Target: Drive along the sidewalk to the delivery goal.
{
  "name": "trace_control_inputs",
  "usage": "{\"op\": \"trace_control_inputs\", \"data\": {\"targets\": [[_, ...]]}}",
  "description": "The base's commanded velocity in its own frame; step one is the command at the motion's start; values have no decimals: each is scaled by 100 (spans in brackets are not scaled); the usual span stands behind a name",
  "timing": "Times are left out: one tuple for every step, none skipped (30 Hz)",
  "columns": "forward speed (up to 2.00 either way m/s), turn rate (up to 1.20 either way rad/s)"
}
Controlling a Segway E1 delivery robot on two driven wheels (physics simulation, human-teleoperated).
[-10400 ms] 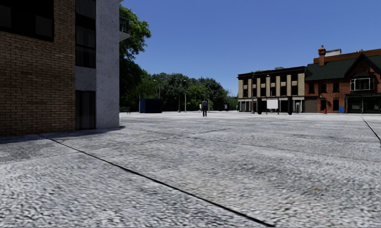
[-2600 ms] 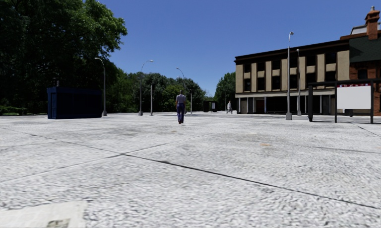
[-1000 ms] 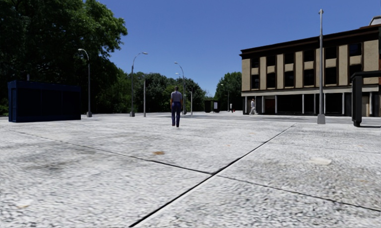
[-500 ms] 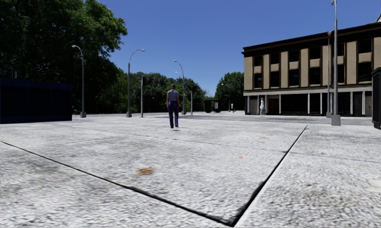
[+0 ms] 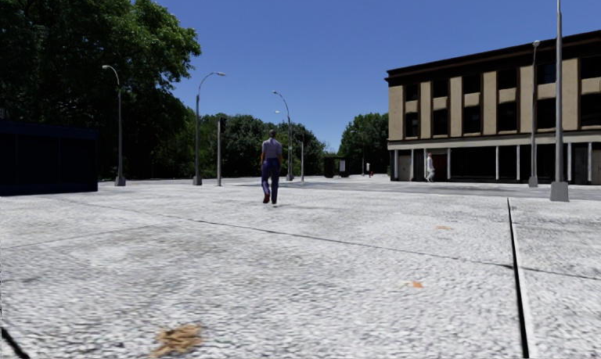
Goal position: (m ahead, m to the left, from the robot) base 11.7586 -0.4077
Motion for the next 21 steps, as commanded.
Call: {"op": "trace_control_inputs", "data": {"targets": [[200,0],[200,0],[200,0],[200,0],[200,0],[200,0],[200,0],[200,0],[200,0],[200,0],[200,0],[200,0],[200,0],[200,0],[200,0],[200,0],[200,0],[200,0],[200,0],[200,0],[200,0]]}}
